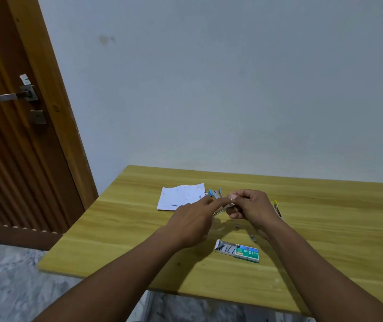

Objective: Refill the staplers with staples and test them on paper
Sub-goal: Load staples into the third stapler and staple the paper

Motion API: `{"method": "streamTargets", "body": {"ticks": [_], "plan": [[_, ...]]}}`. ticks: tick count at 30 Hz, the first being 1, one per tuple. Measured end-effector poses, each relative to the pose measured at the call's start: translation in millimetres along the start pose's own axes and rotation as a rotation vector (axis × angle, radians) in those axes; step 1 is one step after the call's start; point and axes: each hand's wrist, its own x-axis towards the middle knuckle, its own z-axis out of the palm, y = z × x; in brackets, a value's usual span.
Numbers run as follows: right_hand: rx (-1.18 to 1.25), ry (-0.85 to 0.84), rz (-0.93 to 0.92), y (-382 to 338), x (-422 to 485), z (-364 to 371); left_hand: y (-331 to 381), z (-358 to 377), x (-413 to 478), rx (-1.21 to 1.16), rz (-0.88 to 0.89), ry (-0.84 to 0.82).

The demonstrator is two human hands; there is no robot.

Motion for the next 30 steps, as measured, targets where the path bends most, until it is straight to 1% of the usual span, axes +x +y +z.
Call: {"method": "streamTargets", "body": {"ticks": [3, 7, 11, 17, 23, 25, 28, 30], "plan": [[0.011, -0.006, 0.008, 0.1, -0.6, -1.8, -1.5, 2.2, 0.2, -0.069, 0.015, 0.064], [0.05, -0.011, 0.008, -0.2, -2.6, -4.3, -2.8, 2.4, 4.4, -0.044, 0.036, 0.09], [0.058, -0.013, 0.019, 1.7, -3.7, -5.7, -6.2, 6.8, 3.9, -0.205, 0.029, 0.121], [0.072, -0.015, 0.022, 2.9, -6.6, -5.6, -7.3, 9.8, 3.4, -0.152, 0.058, 0.106], [0.019, -0.033, 0.052, 10.5, -7.2, -2.4, -10.1, 11.7, 7.8, -0.237, 0.045, 0.054], [0.01, -0.062, 0.075, 10.3, -9.2, -2.9, -11.3, 12.4, 7.6, -0.253, 0.043, 0.045], [-0.081, -0.09, 0.075, 12.2, -15.2, -6.1, -16.3, 15.9, 4.6, -0.27, 0.018, 0.047], [-0.277, -0.129, 0.01, 14.9, -21.8, -11.9, -21.5, 17.9, 1.5, -0.291, -0.016, 0.07]]}}
